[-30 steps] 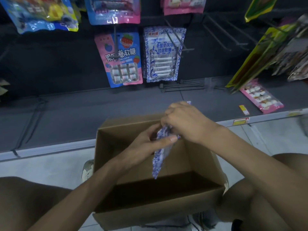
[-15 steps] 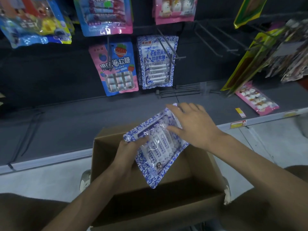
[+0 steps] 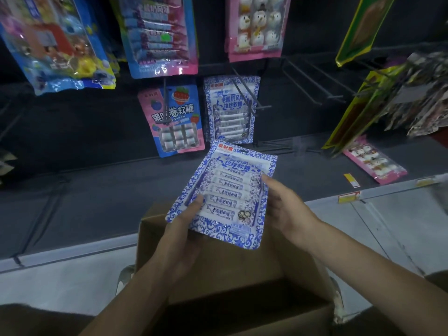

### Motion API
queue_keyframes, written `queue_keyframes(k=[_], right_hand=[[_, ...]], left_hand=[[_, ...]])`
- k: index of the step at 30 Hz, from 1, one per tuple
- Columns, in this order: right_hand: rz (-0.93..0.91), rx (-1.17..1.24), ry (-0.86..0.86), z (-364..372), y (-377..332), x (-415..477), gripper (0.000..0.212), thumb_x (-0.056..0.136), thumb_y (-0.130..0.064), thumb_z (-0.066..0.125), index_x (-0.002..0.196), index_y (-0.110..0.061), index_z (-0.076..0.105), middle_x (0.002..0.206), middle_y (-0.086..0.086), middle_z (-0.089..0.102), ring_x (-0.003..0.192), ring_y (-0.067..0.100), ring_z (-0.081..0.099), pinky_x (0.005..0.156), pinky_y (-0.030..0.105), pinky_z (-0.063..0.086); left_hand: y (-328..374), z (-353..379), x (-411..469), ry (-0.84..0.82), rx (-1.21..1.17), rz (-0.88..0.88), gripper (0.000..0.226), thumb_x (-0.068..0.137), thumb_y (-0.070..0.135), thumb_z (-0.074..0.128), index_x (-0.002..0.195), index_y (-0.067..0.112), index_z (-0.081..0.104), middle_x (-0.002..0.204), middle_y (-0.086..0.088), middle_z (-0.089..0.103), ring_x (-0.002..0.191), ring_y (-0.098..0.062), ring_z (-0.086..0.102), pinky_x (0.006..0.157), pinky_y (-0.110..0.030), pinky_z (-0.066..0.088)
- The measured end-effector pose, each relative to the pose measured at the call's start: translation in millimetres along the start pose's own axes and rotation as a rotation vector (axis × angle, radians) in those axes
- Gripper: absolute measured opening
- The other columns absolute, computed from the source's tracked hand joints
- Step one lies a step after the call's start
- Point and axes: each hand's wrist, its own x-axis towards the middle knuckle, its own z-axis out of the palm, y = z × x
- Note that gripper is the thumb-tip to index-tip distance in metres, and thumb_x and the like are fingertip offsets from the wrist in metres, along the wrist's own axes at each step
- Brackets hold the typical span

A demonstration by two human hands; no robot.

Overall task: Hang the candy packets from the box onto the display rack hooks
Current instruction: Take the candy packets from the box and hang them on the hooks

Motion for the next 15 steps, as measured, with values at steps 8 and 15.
queue_keyframes(k=[8, 15], right_hand=[[-0.055, 0.106, 0.004, 0.3, -9.3, -7.0, 0.04, 0.091, -0.006, 0.073, 0.131, -0.009, 0.071, 0.12, 0.01, 0.078, 0.111, 0.033, 0.076, 0.103, 0.049, 0.055], [-0.289, -0.106, 0.016, 9.4, -17.2, -32.1, 0.041, 0.086, -0.014, 0.085, 0.125, -0.017, 0.072, 0.118, 0.002, 0.079, 0.11, 0.026, 0.076, 0.107, 0.054, 0.052]], left_hand=[[6.8, -2.4, -0.9, -0.095, 0.149, 0.008, 0.032, 0.103, 0.024, 0.057, 0.125, 0.008, 0.074, 0.124, -0.016, 0.075, 0.114, -0.034, 0.073, 0.093, -0.044, 0.058], [5.3, -24.0, 27.9, 0.057, 0.522, 0.233, 0.052, 0.09, 0.059, 0.072, 0.124, 0.019, 0.075, 0.121, -0.007, 0.077, 0.113, -0.028, 0.074, 0.103, -0.056, 0.054]])
